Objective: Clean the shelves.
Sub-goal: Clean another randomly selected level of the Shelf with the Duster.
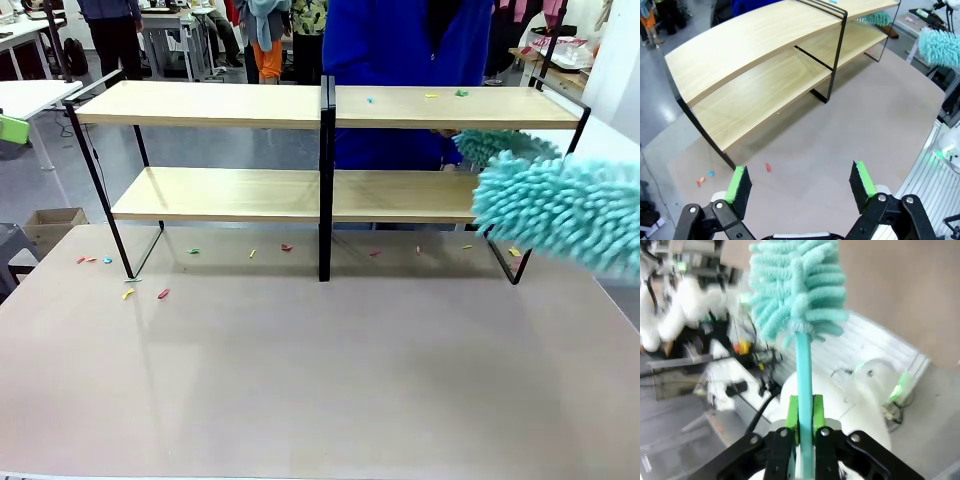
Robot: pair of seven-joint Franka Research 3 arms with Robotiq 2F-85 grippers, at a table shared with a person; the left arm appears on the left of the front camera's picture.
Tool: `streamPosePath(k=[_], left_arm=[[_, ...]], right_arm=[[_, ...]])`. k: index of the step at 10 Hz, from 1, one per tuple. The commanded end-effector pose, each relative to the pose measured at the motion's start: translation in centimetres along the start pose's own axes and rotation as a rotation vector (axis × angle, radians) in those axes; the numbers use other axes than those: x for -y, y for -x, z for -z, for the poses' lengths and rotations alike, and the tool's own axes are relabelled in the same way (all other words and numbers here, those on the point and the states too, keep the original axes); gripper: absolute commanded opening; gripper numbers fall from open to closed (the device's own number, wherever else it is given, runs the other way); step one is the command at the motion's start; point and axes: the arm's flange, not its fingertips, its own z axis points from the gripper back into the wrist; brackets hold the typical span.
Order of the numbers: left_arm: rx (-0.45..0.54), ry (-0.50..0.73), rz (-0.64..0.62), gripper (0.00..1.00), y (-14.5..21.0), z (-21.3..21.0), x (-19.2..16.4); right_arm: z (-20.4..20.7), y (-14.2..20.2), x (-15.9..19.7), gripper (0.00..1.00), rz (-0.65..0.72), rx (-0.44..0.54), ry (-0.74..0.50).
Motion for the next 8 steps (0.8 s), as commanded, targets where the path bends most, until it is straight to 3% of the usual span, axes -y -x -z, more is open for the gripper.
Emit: streamPosePath(k=[1,2,3,4,5,6,8], left_arm=[[0.010,0.015,0.006,1.00,0.0,0.0,-0.1],[0.010,0.015,0.006,1.00,0.0,0.0,-0.1],[0.010,0.015,0.006,1.00,0.0,0.0,-0.1],[0.010,0.015,0.006,1.00,0.0,0.0,-0.1],[0.010,0.015,0.006,1.00,0.0,0.0,-0.1],[0.010,0.015,0.006,1.00,0.0,0.0,-0.1],[0.010,0.015,0.006,1.00,0.0,0.0,-0.1]], right_arm=[[3.1,-2.3,-1.7,0.13,-0.093,-0.182,0.036],[6.4,-5.2,-1.8,0.13,-0.066,-0.221,0.077],[10.8,-8.7,-1.5,0.13,-0.102,-0.291,0.042],[13.4,-10.4,-1.4,0.13,-0.136,-0.294,0.017],[8.1,-5.4,-2.5,0.13,-0.072,-0.252,0.047],[8.1,-5.4,-2.5,0.13,-0.072,-0.252,0.047],[15.8,-10.6,-1.6,0.13,-0.074,-0.338,0.077]])
